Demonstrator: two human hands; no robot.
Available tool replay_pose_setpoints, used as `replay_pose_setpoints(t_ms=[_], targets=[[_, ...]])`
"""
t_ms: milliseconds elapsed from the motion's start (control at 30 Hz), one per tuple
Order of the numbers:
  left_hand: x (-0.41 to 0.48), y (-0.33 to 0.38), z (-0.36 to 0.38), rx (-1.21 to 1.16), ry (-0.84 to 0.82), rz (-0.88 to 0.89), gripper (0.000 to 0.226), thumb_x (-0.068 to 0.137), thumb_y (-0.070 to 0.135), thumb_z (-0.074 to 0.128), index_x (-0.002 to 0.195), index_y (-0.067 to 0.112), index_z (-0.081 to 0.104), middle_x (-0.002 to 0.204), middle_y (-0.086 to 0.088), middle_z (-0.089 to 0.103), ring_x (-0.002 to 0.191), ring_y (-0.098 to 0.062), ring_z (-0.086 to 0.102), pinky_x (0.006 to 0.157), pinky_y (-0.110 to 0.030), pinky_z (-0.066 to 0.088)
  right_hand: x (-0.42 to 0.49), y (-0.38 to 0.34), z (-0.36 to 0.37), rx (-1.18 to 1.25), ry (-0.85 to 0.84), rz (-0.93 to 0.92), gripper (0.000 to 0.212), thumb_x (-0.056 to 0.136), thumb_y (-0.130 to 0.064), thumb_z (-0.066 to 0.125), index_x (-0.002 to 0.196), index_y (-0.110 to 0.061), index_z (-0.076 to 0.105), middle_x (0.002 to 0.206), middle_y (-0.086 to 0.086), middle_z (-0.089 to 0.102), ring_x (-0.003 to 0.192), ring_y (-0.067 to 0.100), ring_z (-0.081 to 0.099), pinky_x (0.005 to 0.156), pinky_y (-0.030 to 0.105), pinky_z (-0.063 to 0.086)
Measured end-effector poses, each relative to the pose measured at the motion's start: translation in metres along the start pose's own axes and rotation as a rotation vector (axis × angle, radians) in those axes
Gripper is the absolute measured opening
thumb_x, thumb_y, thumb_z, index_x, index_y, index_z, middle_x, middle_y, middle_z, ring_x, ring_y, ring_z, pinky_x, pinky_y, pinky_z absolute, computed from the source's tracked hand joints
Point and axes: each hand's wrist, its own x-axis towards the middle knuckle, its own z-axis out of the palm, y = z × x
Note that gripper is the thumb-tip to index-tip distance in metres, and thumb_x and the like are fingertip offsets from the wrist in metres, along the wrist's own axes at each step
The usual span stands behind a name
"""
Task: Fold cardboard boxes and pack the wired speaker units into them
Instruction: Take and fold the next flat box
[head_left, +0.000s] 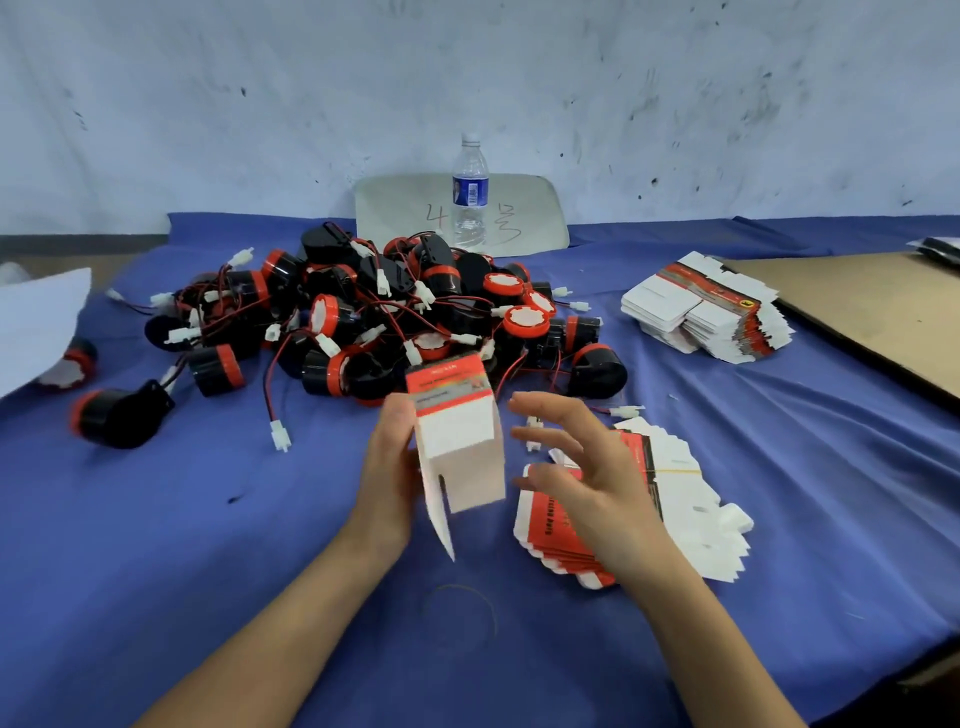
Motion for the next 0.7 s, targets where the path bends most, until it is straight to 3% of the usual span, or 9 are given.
replay_pose_setpoints(t_ms=[67,133,167,233,333,400,467,567,700], targets=[[0.003,0.004,-0.003,0.242,0.032,-0.023,0.028,0.102,0.022,0.041,0.080,0.020,0.057,0.065,0.016,0.066,0.062,0.005,0.060,0.050,-0.004,0.041,-0.001,0.004,0.009,-0.103,-0.004,-0.025,0.049,0.086,-0.006,0.059,0.125,-0.035,0.055,0.120,-0.020,0.059,0.104,-0.006,0.058,0.071,0.019,0.052],[0.001,0.004,-0.006,0.455,-0.005,0.096,0.025,0.102,0.011,0.042,0.096,0.024,0.063,0.083,0.020,0.067,0.079,0.014,0.061,0.064,-0.002,0.042,0.000,0.006,0.017,-0.155,0.062,-0.044,0.046,0.088,-0.008,0.065,0.122,-0.036,0.054,0.118,-0.013,0.061,0.098,-0.006,0.059,0.066,0.016,0.049],[0.001,0.001,-0.009,0.539,-0.028,0.162,0.021,0.101,0.010,0.047,0.106,0.017,0.066,0.103,0.015,0.067,0.095,0.008,0.062,0.078,-0.009,0.045,0.000,0.007,0.019,-0.188,0.115,-0.047,0.042,0.088,-0.010,0.066,0.119,-0.037,0.056,0.114,-0.010,0.062,0.095,-0.004,0.060,0.065,0.014,0.048],[0.004,-0.007,-0.016,0.732,-0.019,0.289,0.017,0.096,0.010,0.056,0.097,0.003,0.072,0.128,-0.003,0.060,0.116,-0.015,0.055,0.096,-0.030,0.044,0.001,0.009,0.020,-0.235,0.224,-0.041,0.032,0.089,-0.011,0.066,0.110,-0.034,0.061,0.102,-0.010,0.066,0.078,-0.001,0.061,0.064,0.010,0.046],[0.019,-0.011,-0.030,0.905,0.182,0.370,0.006,0.088,0.007,0.067,0.088,0.005,0.073,0.144,-0.010,0.045,0.133,-0.025,0.039,0.109,-0.038,0.033,0.002,0.011,0.015,-0.225,0.285,0.024,0.020,0.089,-0.006,0.063,0.089,-0.025,0.069,0.065,-0.015,0.063,0.049,0.004,0.054,0.054,0.008,0.038],[0.030,-0.014,-0.050,0.949,0.278,0.289,0.016,0.087,0.011,0.068,0.103,0.013,0.071,0.156,-0.012,0.024,0.144,-0.026,0.021,0.115,-0.034,0.023,0.002,0.012,0.014,-0.207,0.280,0.061,0.022,0.090,-0.005,0.061,0.081,-0.023,0.068,0.055,-0.012,0.060,0.044,0.005,0.051,0.051,0.015,0.041],[0.040,-0.018,-0.071,0.996,0.298,0.095,0.029,0.091,0.021,0.065,0.121,0.022,0.065,0.161,-0.010,0.005,0.149,-0.024,0.003,0.118,-0.038,0.016,0.002,0.012,0.015,-0.166,0.283,0.099,0.023,0.090,-0.005,0.060,0.079,-0.023,0.068,0.059,-0.006,0.063,0.048,0.012,0.057,0.054,0.023,0.046],[0.048,-0.023,-0.087,1.149,0.250,-0.047,0.039,0.097,0.039,0.052,0.136,0.032,0.053,0.162,-0.009,0.008,0.149,-0.022,-0.002,0.119,-0.042,0.008,0.003,0.011,0.020,-0.106,0.270,0.141,0.020,0.091,-0.007,0.059,0.083,-0.022,0.069,0.071,0.001,0.067,0.050,0.020,0.062,0.054,0.029,0.050],[0.059,-0.027,-0.094,1.327,0.230,-0.118,0.051,0.095,0.059,0.041,0.144,0.045,0.035,0.162,-0.007,0.009,0.148,-0.022,-0.010,0.116,-0.049,-0.010,0.002,0.011,0.019,-0.084,0.246,0.150,0.021,0.092,-0.007,0.057,0.084,-0.023,0.069,0.072,0.003,0.067,0.053,0.022,0.063,0.050,0.021,0.047]])
